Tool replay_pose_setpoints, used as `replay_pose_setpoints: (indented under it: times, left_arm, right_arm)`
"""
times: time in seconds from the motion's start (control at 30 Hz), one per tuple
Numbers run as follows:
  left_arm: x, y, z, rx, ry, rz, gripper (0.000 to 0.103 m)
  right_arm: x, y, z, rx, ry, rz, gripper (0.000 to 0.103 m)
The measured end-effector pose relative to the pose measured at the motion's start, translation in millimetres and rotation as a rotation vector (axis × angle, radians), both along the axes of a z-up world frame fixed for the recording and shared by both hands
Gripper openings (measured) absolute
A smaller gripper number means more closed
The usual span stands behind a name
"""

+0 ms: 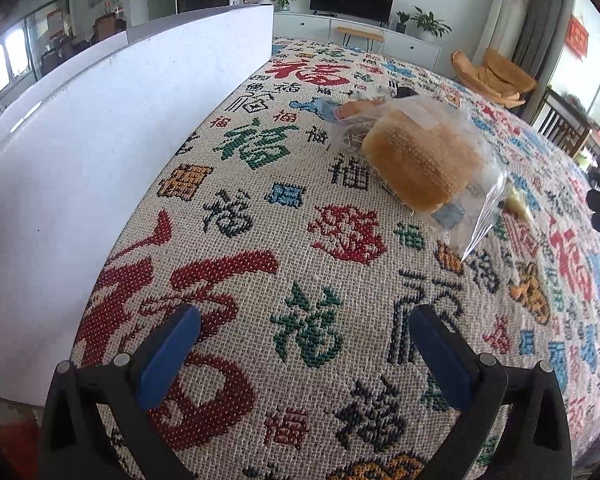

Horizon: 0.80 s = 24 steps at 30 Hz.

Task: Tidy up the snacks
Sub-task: 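Reach the left tool to the bagged bread loaf while the right tool reaches the yellow packet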

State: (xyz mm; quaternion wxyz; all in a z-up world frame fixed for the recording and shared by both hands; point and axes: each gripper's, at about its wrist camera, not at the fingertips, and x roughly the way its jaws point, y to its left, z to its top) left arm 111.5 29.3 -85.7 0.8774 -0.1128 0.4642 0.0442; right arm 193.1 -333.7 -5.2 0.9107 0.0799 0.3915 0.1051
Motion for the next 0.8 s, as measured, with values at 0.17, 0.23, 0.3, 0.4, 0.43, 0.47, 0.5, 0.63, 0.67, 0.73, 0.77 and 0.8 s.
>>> replay_pose_setpoints:
  times: [0.17, 0.23, 0.3, 0.4, 0.43, 0.47, 0.5, 0.63, 0.67, 0.73, 0.77, 0.8]
  left_arm:
    - [-11.0, 26.1, 6.4, -0.185, -0.074, 0.043, 0.103]
    - [-16.1, 31.1, 10.1, -0.214, -0.103, 0.055, 0.103]
    - [-20.5, 34.0, 14.8, -0.234, -0.138, 0.056, 0.103]
    - [-24.9, 38.0, 19.5, -0.255, -0.177, 0.056, 0.103]
    - [-25.6, 39.4, 20.5, -0.263, -0.185, 0.057, 0.103]
    - [-26.0, 40.2, 21.0, -0.272, -0.193, 0.054, 0.103]
    - [-27.0, 41.0, 21.0, -0.279, -0.197, 0.051, 0.103]
    - [-24.7, 38.8, 21.7, -0.275, -0.196, 0.031, 0.103]
    - [-24.1, 37.5, 21.7, -0.274, -0.195, 0.023, 0.103]
    - [-22.9, 34.1, 21.9, -0.281, -0.185, -0.007, 0.103]
    - [-22.5, 32.1, 22.5, -0.290, -0.179, -0.029, 0.103]
    - [-22.1, 29.9, 24.8, -0.299, -0.177, -0.056, 0.103]
  right_arm:
    - [36.9, 83.5, 13.3, -0.234, -0.043, 0.278, 0.062]
    - [56.1, 109.4, 6.3, -0.356, -0.056, 0.330, 0.062]
    - [75.1, 131.5, -6.3, -0.451, -0.035, 0.386, 0.062]
    - [67.6, 152.7, -30.7, -0.528, 0.017, 0.549, 0.058]
    - [54.0, 158.3, -35.0, -0.511, 0.040, 0.621, 0.055]
    - [41.1, 161.3, -36.3, -0.463, 0.063, 0.685, 0.052]
    - [27.4, 162.4, -35.8, -0.398, 0.090, 0.746, 0.052]
    - [-18.0, 151.1, -30.2, -0.268, 0.090, 0.825, 0.055]
    - [-25.2, 142.6, -30.6, -0.277, 0.078, 0.794, 0.059]
    - [-35.5, 124.1, -35.6, -0.319, 0.057, 0.721, 0.061]
    - [-40.3, 115.5, -39.4, -0.340, 0.052, 0.696, 0.062]
    - [-45.3, 106.5, -44.4, -0.352, 0.054, 0.674, 0.062]
